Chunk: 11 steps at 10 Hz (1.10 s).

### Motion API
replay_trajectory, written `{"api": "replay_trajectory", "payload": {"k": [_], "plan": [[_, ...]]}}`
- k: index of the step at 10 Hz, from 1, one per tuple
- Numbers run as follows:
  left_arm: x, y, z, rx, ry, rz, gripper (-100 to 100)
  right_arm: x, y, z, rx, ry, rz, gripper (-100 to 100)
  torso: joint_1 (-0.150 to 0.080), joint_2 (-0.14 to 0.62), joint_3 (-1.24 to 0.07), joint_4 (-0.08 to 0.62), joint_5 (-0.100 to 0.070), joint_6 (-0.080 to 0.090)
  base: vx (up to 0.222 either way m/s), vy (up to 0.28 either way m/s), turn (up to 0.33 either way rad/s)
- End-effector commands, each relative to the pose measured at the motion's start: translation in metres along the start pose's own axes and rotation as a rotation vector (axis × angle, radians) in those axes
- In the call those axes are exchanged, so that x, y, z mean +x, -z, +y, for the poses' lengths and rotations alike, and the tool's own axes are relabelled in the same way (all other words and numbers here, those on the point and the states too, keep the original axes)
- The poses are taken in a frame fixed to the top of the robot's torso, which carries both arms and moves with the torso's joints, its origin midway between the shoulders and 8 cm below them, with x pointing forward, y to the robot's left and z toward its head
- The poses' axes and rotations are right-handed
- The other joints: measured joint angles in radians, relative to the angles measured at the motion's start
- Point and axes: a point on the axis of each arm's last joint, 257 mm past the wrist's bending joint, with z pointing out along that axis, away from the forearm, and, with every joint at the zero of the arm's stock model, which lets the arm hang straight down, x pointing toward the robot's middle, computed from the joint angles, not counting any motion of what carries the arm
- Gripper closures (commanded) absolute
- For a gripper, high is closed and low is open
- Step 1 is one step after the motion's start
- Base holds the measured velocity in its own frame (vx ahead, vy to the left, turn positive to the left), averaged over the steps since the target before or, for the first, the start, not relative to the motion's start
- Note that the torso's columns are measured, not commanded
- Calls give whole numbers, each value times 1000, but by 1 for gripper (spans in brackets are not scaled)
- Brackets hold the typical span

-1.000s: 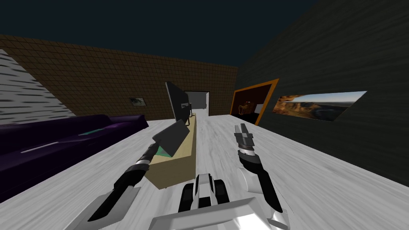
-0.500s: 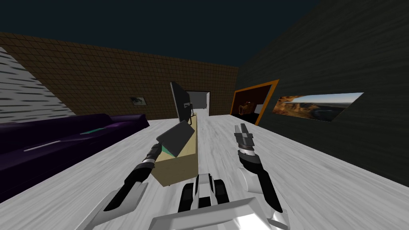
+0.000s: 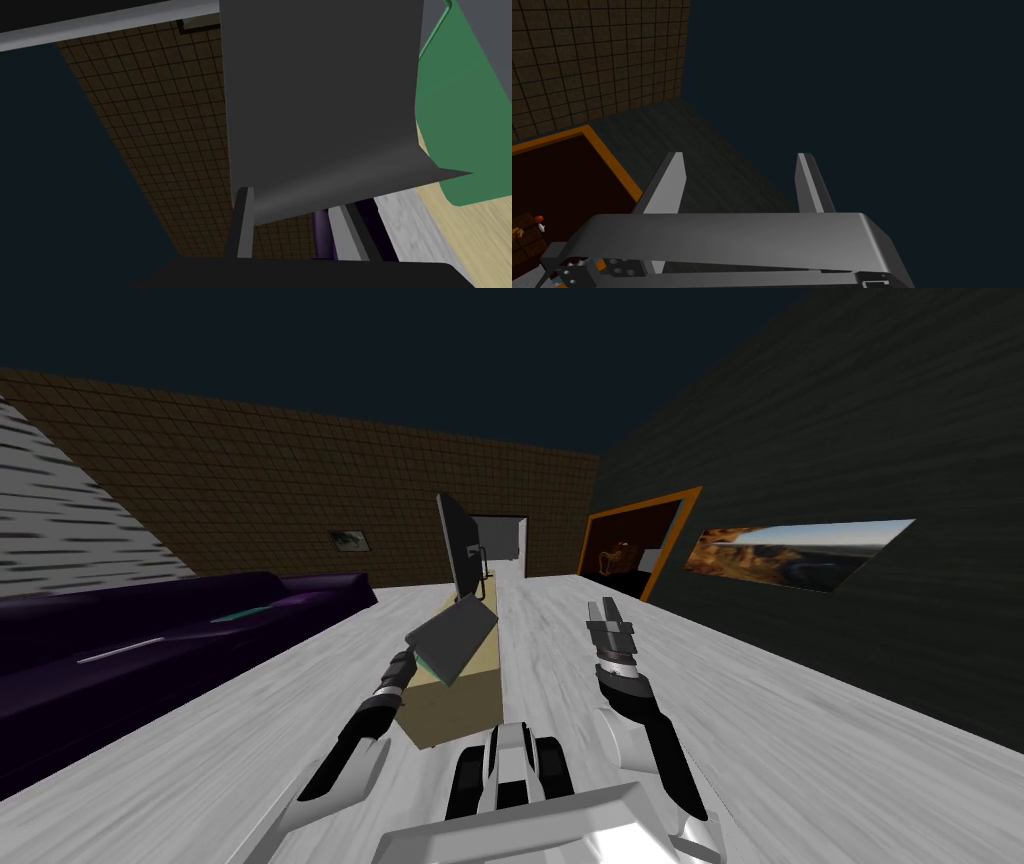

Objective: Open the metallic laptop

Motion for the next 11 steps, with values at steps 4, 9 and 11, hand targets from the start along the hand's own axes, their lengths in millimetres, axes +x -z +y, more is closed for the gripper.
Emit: {"api": "replay_trajectory", "payload": {"k": [4, 9, 11], "plan": [[10, 1, 10, -11, 140, -3, -100, 0, 0, 0, 0, 0, 0, 0, -6, 0, -1, 0, -3, -1, -13, 57, -2], [-1, 10, -16, -11, 141, -8, -100, 0, 0, 0, 0, 0, 0, 0, -2, 2, 1, 1, -2, -1, 21, -16, -8], [-4, 14, -27, -12, 140, -8, -100, 0, 0, 0, 0, 0, 0, 0, -3, 1, 0, 1, -3, -1, 18, -6, -7]]}}
